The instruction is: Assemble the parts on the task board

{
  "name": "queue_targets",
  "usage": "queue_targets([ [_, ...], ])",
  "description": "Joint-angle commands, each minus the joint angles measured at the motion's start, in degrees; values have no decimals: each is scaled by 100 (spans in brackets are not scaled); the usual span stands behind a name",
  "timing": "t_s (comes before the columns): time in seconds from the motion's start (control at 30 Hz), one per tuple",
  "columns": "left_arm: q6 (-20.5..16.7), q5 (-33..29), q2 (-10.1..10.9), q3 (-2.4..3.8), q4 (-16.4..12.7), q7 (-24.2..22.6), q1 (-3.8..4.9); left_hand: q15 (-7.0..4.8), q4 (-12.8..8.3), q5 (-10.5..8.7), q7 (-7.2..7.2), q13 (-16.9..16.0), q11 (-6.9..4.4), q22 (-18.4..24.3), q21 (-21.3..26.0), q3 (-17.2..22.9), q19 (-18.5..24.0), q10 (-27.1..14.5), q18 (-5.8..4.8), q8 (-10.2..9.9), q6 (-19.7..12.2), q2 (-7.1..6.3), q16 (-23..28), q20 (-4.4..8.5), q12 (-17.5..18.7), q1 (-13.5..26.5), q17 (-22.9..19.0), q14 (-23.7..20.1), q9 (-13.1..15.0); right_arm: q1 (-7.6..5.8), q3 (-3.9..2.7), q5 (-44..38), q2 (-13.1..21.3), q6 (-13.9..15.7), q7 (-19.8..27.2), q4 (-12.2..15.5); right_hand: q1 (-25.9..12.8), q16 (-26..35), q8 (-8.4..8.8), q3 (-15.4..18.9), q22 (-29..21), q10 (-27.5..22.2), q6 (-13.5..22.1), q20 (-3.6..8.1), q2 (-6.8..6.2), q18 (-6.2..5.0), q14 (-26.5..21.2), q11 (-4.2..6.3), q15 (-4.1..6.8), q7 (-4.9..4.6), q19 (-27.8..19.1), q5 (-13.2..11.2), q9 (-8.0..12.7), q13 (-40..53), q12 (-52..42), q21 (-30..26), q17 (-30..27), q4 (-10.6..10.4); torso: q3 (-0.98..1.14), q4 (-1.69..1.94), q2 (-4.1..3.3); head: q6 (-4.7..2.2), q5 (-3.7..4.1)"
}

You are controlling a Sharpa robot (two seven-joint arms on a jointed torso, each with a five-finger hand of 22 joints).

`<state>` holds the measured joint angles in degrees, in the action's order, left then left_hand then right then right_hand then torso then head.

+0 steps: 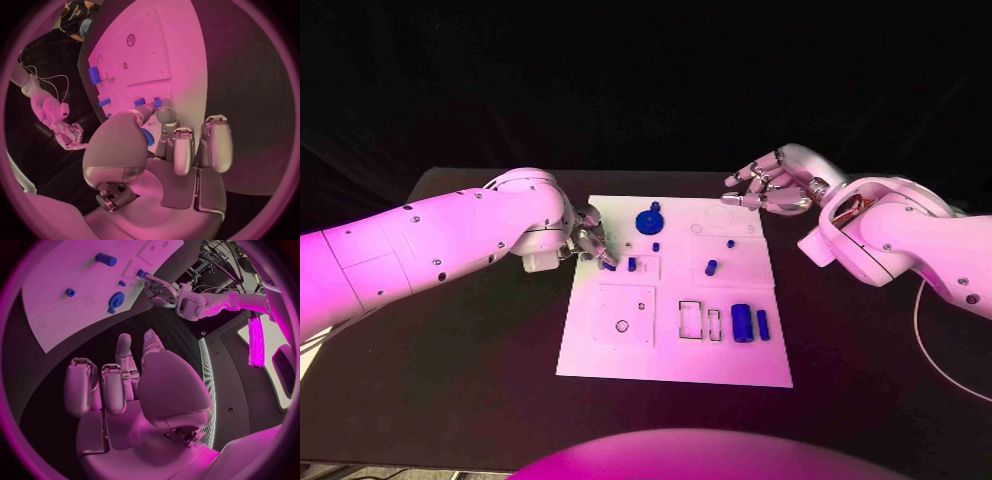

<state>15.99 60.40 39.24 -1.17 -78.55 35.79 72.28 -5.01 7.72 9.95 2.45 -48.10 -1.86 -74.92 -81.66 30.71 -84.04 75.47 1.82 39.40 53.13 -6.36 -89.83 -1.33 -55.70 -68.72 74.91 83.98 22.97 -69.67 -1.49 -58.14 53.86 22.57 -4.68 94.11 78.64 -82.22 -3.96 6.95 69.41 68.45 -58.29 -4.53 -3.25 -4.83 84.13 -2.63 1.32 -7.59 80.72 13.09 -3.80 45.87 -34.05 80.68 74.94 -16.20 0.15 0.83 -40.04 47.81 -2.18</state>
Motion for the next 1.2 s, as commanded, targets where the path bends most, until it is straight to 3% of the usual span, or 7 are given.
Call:
queue_targets([
  [0.03,160,44,-40,-30,18,194,-34,-5,-780,39,-7,-16,-2,-914,-22,815,-302,57,26,15,37,16,-17,23,-34,68,1509,602,-11,4,0,-15,0,-68,43,11,-1,30,-4,33,-6,10,-32,12,68,61,372,2,35,5,-43,18,-7,-8,-2,-40,532,-1,1,3,-2,7,2],
  [0.57,302,-42,-250,-91,161,461,-37,-46,-453,6,-87,-173,-54,-987,-97,377,-336,174,6,7,231,119,-17,49,-169,590,1509,602,-102,4,0,-13,9,-66,41,42,-41,34,-1,69,-7,8,-30,12,83,61,371,-2,33,2,-43,35,-6,-12,-3,-42,528,-18,2,-5,2,31,20],
  [0.97,351,15,-256,-93,188,609,-38,-65,-323,-1,-118,-183,-78,-1052,-172,-46,-365,199,-14,-20,333,70,-17,66,-168,766,1509,602,-171,4,0,2,9,-59,43,35,-116,42,2,126,-18,9,-25,10,104,59,371,-6,30,-1,-47,85,-5,-14,-9,-50,521,-30,-2,7,2,27,35],
  [1.2,195,92,-234,-86,203,626,-39,-67,-66,-20,-115,-227,-77,-1095,-220,-567,-383,223,-27,-48,414,19,-17,71,-198,1021,1509,602,-235,4,0,12,10,-53,49,33,-177,52,5,169,-35,6,-18,7,122,56,368,-10,27,-4,-55,102,-4,-14,-13,-60,510,-35,-2,2,1,16,40],
])
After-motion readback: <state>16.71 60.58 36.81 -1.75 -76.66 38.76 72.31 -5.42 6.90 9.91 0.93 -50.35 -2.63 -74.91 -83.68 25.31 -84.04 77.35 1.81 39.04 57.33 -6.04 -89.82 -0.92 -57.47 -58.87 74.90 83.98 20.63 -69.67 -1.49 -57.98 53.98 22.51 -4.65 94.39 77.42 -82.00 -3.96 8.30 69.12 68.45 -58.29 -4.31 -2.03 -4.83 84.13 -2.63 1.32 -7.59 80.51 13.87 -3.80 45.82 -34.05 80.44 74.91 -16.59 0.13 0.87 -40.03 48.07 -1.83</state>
